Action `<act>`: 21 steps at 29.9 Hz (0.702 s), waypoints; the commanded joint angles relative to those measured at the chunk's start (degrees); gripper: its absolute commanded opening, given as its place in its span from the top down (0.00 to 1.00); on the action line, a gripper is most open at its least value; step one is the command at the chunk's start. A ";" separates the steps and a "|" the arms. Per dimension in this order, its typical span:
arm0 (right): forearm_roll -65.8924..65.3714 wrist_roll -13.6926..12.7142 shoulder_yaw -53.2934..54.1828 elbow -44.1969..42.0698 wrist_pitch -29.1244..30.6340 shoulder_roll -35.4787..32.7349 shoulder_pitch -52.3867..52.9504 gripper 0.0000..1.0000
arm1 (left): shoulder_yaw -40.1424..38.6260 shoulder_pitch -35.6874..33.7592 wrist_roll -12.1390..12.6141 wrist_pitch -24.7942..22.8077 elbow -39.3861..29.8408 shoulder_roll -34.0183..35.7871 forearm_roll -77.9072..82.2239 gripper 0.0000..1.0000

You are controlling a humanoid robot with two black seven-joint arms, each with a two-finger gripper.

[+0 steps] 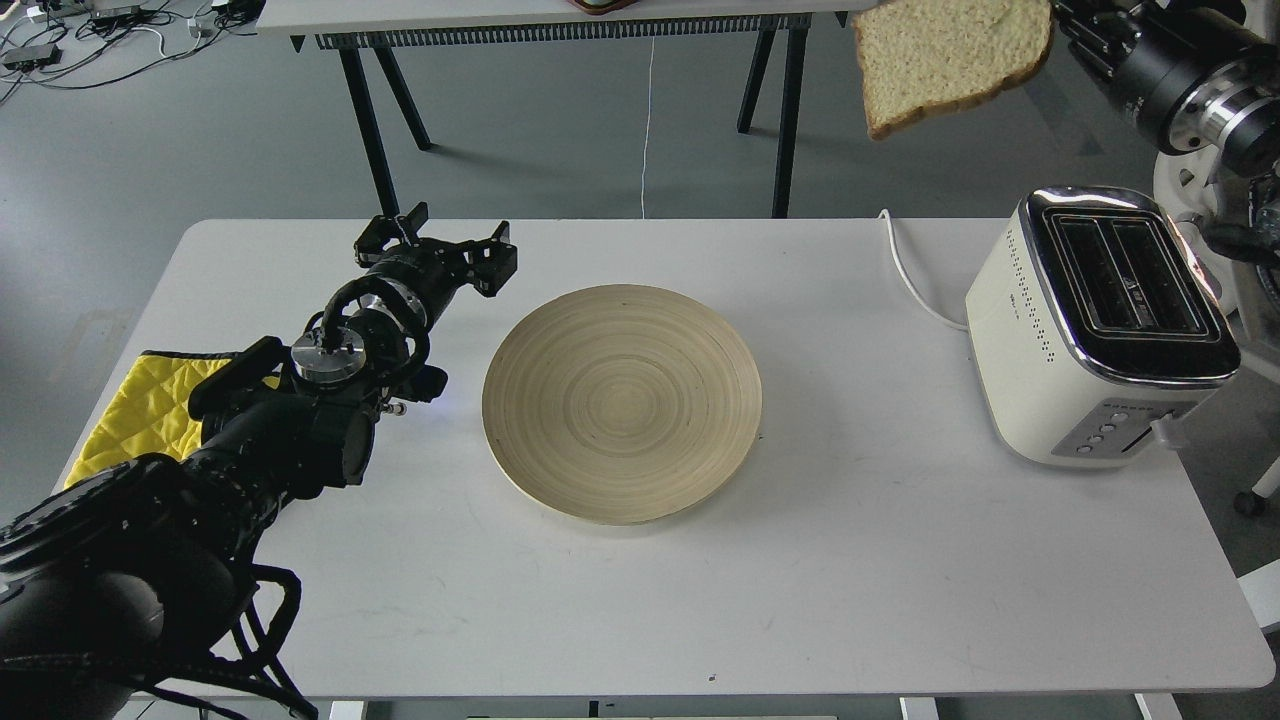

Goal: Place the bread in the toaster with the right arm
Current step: 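Lift the bread slice off the plate with the right gripper, raising it high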

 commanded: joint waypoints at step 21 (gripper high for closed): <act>-23.73 -9.74 -10.33 3.56 -2.87 -19.19 3.95 0.88 | 0.00 0.09 -0.01 0.00 0.00 -0.01 0.00 0.00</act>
